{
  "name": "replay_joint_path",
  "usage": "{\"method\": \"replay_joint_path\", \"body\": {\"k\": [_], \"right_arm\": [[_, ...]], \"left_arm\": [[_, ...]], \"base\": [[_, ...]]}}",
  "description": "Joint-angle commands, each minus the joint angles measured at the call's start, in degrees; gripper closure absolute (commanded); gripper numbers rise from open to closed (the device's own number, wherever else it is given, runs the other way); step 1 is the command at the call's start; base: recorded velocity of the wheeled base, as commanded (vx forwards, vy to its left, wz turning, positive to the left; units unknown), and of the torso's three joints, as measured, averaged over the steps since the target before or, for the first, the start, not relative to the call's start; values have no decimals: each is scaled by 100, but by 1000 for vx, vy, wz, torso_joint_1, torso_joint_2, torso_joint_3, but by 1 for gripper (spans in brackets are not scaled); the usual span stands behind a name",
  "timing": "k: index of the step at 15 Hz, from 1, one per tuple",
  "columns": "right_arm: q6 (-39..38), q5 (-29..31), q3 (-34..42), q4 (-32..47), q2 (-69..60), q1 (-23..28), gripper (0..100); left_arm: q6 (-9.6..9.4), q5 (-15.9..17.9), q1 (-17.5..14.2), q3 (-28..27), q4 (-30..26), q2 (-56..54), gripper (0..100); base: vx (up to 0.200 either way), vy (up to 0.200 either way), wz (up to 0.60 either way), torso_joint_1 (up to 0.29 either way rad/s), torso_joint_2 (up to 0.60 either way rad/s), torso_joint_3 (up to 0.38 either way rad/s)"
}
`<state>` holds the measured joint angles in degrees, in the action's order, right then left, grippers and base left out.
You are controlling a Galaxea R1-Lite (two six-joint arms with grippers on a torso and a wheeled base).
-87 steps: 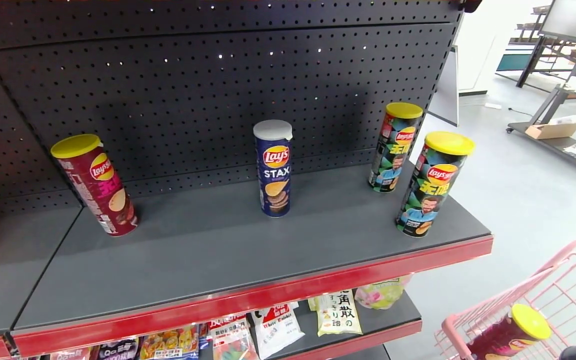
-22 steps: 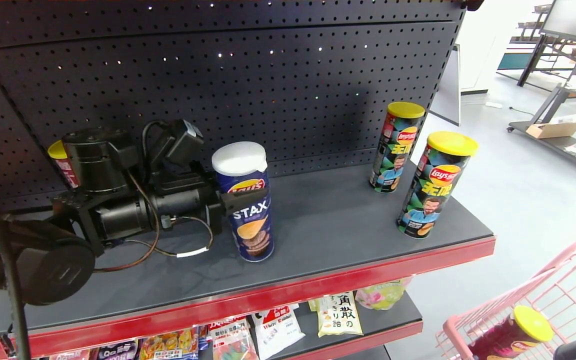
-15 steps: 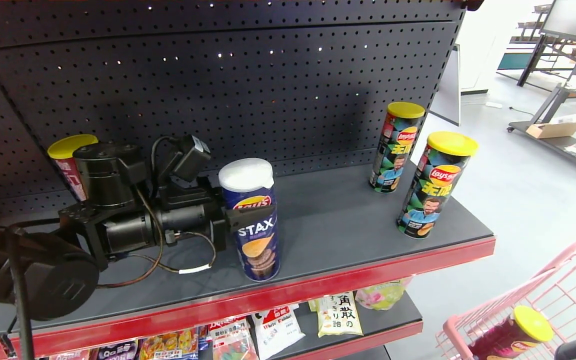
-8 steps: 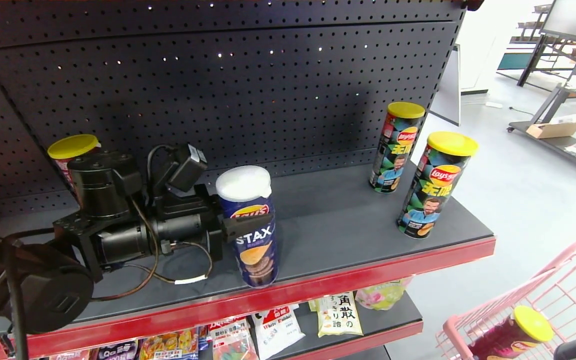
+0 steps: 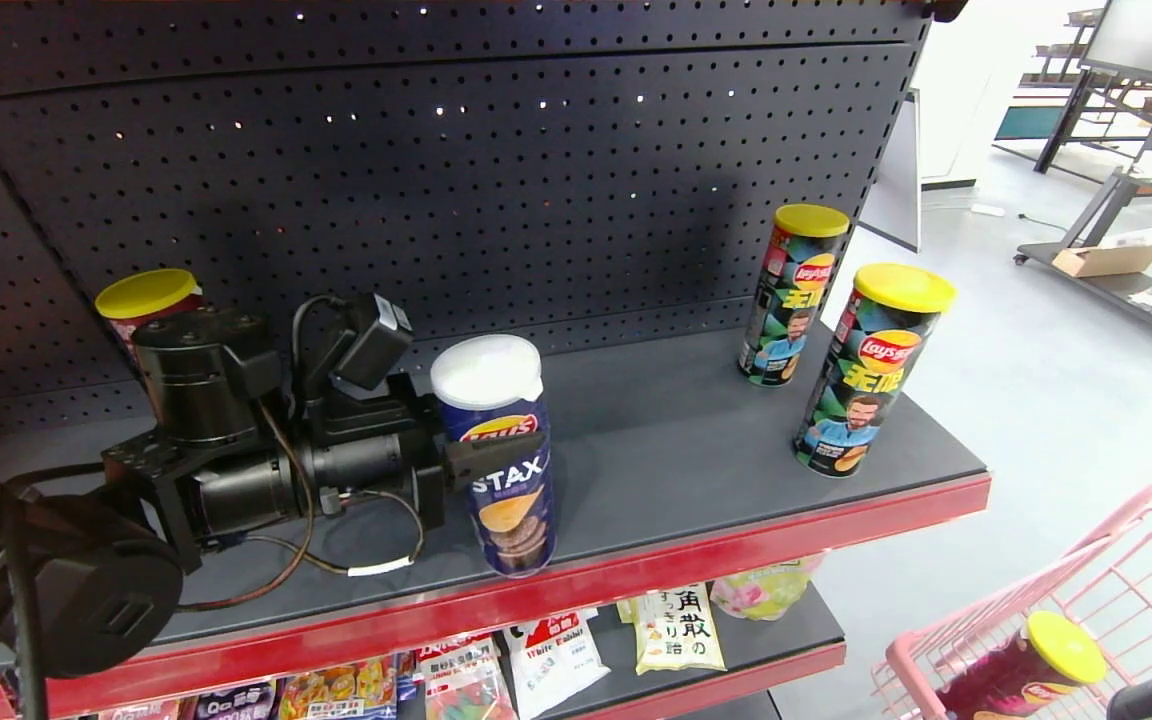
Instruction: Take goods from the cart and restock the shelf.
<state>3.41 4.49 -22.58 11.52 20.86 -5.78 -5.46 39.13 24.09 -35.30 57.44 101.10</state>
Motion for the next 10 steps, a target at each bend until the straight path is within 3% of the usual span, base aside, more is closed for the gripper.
{"method": "replay_joint_path", "body": {"k": [1, 4, 10], "right_arm": [[1, 0, -1, -1, 6, -2, 100], [1, 0, -36, -1, 32, -2, 100], [1, 8, -98, -1, 41, -2, 100]], "left_arm": [[1, -28, -9, 32, -5, -11, 0], [1, -37, -18, 270, 303, -116, 0], [-8, -99, -124, 445, 408, -292, 0]], "base": [[0, 0, 0, 0, 0, 0], [0, 0, 0, 0, 0, 0], [0, 0, 0, 0, 0, 0]]}}
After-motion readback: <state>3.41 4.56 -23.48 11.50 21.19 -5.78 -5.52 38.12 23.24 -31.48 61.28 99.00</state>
